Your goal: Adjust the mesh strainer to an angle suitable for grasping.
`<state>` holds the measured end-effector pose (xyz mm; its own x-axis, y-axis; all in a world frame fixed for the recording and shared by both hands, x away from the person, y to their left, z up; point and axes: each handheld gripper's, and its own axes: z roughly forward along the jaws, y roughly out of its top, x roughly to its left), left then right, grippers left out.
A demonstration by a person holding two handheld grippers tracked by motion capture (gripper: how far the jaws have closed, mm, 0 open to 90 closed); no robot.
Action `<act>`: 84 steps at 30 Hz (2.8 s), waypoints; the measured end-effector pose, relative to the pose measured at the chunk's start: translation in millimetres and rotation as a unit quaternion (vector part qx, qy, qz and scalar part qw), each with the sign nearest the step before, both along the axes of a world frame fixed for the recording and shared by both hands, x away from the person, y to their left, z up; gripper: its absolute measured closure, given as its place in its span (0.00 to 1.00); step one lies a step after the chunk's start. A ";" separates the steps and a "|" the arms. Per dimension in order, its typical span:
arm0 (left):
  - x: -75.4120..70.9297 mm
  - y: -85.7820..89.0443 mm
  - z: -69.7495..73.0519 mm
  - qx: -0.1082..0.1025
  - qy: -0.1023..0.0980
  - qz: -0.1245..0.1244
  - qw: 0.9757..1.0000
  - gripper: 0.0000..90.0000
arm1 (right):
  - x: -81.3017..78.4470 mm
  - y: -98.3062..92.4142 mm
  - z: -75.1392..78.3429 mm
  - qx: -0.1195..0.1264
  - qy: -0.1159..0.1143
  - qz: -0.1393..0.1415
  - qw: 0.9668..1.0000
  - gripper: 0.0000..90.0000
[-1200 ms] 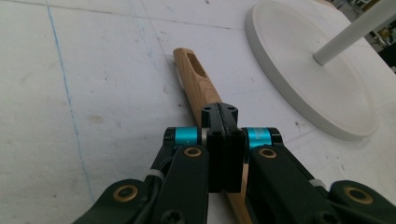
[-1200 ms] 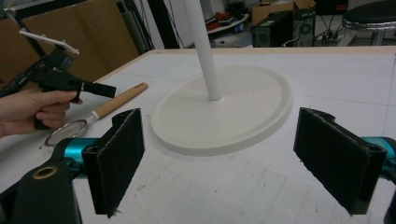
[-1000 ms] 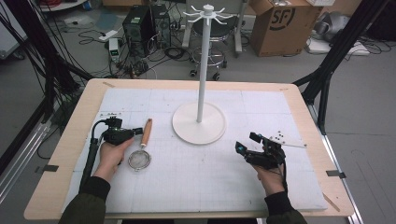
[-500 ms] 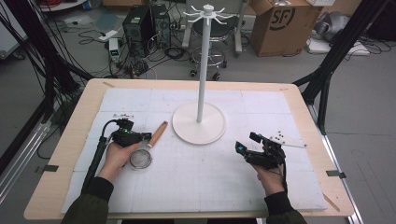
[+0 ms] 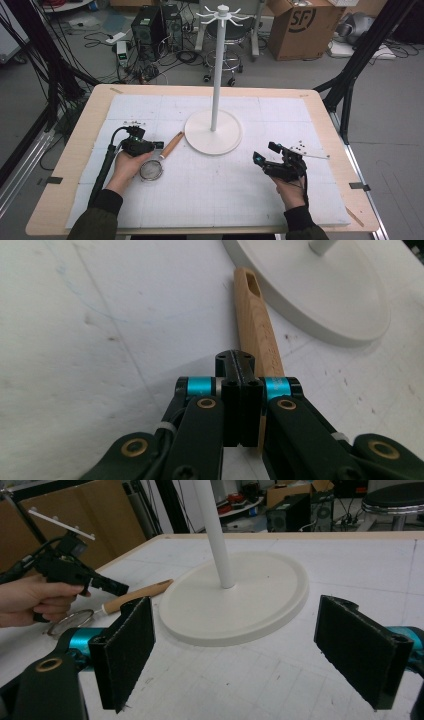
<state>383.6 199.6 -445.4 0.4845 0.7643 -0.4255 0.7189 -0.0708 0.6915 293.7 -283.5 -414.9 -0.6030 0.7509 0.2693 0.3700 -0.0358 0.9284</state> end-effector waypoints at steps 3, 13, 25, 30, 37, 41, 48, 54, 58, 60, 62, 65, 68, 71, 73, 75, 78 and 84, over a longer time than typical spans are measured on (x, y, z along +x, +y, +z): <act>-5.1 0.4 8.0 -0.009 -0.010 -0.002 1.000 1.00 | -0.1 0.5 -0.3 0.000 0.002 0.001 1.000 0.17; -43.1 -28.3 16.7 -0.007 -0.025 -0.055 0.998 1.00 | -2.0 1.1 0.3 -0.002 -0.001 -0.003 1.000 0.17; -52.5 -45.2 -1.4 0.049 0.000 -0.073 0.996 1.00 | -0.9 3.4 -1.0 -0.005 0.002 -0.006 1.000 0.17; -51.4 -41.8 -2.8 0.072 -0.002 -0.062 0.995 1.00 | -0.3 3.4 -1.3 -0.005 0.001 -0.005 1.000 0.17; -50.1 -32.3 -4.5 0.047 0.003 -0.048 0.998 1.00 | -0.2 4.2 -1.5 -0.004 0.003 -0.005 1.000 0.17; -49.5 -30.7 -4.7 0.054 0.003 -0.048 0.997 1.00 | -0.3 3.9 -1.4 -0.003 0.003 -0.005 1.000 0.17; -48.4 -20.0 -6.4 0.040 0.013 -0.030 0.999 1.00 | -0.3 3.8 -1.4 -0.004 0.001 -0.004 1.000 0.17; -49.1 -10.9 -5.8 0.044 0.014 -0.023 0.999 1.00 | -0.1 4.0 -1.7 -0.004 0.002 -0.005 1.000 0.17; -51.1 -7.3 -5.5 0.041 0.013 -0.024 0.999 1.00 | 0.1 5.0 -2.0 -0.005 0.003 -0.003 1.000 0.17; -52.1 -6.6 -5.2 0.032 0.009 -0.029 0.999 1.00 | 0.2 5.8 -2.1 -0.005 0.003 -0.002 1.000 0.17; -53.7 -4.9 -3.4 0.012 0.004 -0.033 0.999 1.00 | 0.8 6.3 -2.3 -0.007 0.002 -0.001 1.000 0.17; -55.5 -1.1 0.2 -0.022 -0.020 -0.043 0.999 0.98 | 1.0 6.6 -2.4 -0.007 0.002 -0.002 1.000 0.17; -55.2 1.0 2.6 -0.049 -0.039 -0.040 0.997 0.67 | 1.1 6.9 -2.6 -0.006 0.002 0.000 1.000 0.17; -54.6 3.7 4.5 -0.052 -0.048 -0.034 0.997 0.53 | 1.3 7.3 -2.7 -0.006 0.003 0.000 1.000 0.17; -54.2 5.5 5.3 -0.052 -0.052 -0.033 0.997 0.46 | 1.5 7.6 -2.8 -0.005 0.004 0.001 1.000 0.17; -53.8 7.3 5.8 -0.051 -0.055 -0.032 0.997 0.43 | 2.0 8.4 -3.1 -0.006 0.002 0.002 1.000 0.17; -53.7 8.2 7.0 -0.052 -0.057 -0.031 0.997 0.42 | 2.3 8.8 -3.1 -0.007 0.003 0.002 1.000 0.17; -52.1 12.2 9.9 -0.051 -0.062 -0.023 0.997 0.42 | 3.1 10.0 -3.5 -0.009 0.000 0.004 1.000 0.17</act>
<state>331.5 211.8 -435.5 0.5719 0.6958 -0.4345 0.6255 -0.0272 0.7798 296.8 -273.5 -418.4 -0.6084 0.7511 0.2564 0.3700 -0.0174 0.9289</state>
